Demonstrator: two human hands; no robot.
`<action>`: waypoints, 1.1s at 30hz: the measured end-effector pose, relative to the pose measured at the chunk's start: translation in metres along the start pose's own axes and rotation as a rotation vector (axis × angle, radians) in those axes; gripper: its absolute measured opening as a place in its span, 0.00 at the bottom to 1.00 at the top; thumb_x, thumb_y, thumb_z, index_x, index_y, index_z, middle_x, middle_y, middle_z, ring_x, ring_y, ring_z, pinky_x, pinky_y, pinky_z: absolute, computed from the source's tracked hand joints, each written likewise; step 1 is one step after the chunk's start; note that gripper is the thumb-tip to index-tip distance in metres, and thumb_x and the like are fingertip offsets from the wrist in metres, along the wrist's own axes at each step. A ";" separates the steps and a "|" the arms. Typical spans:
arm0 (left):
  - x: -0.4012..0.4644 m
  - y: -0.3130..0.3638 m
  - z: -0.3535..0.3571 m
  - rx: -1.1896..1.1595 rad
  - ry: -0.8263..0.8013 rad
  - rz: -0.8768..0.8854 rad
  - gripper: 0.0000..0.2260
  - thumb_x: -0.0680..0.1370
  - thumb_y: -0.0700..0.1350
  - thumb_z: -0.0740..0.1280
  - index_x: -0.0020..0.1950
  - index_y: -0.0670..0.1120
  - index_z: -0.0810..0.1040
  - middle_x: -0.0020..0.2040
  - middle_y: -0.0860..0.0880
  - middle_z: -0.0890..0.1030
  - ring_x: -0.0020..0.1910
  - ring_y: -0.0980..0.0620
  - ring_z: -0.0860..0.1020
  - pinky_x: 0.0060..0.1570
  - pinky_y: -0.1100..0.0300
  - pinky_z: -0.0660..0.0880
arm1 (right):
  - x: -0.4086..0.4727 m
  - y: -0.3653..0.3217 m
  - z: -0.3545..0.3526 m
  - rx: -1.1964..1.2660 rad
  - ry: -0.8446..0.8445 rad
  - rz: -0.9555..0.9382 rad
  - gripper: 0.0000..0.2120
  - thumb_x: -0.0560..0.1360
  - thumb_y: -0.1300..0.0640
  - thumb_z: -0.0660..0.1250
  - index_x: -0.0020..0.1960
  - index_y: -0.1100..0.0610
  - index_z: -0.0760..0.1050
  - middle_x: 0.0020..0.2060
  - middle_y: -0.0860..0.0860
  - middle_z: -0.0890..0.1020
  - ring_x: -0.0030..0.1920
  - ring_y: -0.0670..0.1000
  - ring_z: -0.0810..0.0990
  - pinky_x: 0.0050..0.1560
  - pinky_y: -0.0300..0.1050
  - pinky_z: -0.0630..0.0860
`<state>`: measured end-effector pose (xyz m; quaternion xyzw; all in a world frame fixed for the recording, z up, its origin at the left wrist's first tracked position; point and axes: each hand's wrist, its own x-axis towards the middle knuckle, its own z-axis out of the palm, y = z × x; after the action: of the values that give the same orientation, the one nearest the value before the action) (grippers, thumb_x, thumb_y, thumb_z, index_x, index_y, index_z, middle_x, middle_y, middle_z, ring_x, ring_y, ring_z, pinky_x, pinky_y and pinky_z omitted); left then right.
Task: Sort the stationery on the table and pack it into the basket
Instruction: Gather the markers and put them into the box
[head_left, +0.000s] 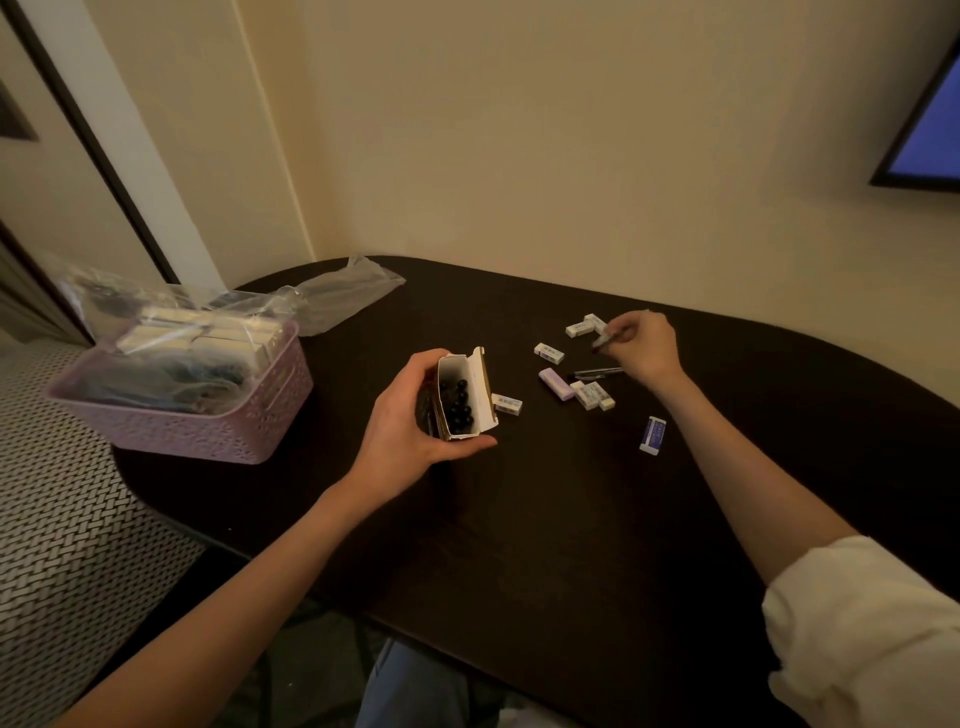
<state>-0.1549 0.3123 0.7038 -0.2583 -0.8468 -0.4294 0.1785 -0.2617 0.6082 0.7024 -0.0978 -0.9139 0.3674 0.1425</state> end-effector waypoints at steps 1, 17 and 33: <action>-0.001 -0.001 0.000 -0.001 0.003 0.005 0.36 0.64 0.50 0.79 0.67 0.50 0.66 0.64 0.53 0.74 0.65 0.58 0.72 0.64 0.66 0.70 | -0.006 -0.011 -0.002 0.042 0.026 -0.076 0.08 0.74 0.59 0.71 0.53 0.60 0.80 0.41 0.50 0.81 0.40 0.43 0.78 0.43 0.38 0.74; 0.002 -0.004 0.002 -0.050 0.026 -0.033 0.36 0.64 0.50 0.78 0.67 0.48 0.67 0.61 0.56 0.74 0.63 0.62 0.73 0.62 0.70 0.68 | -0.130 -0.163 -0.053 0.221 -0.470 -0.553 0.02 0.76 0.59 0.65 0.48 0.56 0.73 0.33 0.43 0.73 0.29 0.39 0.73 0.32 0.33 0.68; 0.002 -0.004 -0.001 -0.073 0.033 -0.036 0.35 0.65 0.48 0.79 0.67 0.47 0.67 0.61 0.59 0.73 0.62 0.62 0.73 0.60 0.71 0.69 | -0.116 -0.156 -0.015 0.007 -0.410 -0.632 0.08 0.71 0.57 0.74 0.48 0.50 0.77 0.36 0.44 0.79 0.36 0.41 0.78 0.42 0.41 0.79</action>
<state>-0.1586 0.3105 0.7028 -0.2422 -0.8321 -0.4672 0.1751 -0.1593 0.4739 0.7999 0.2651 -0.9072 0.3204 0.0634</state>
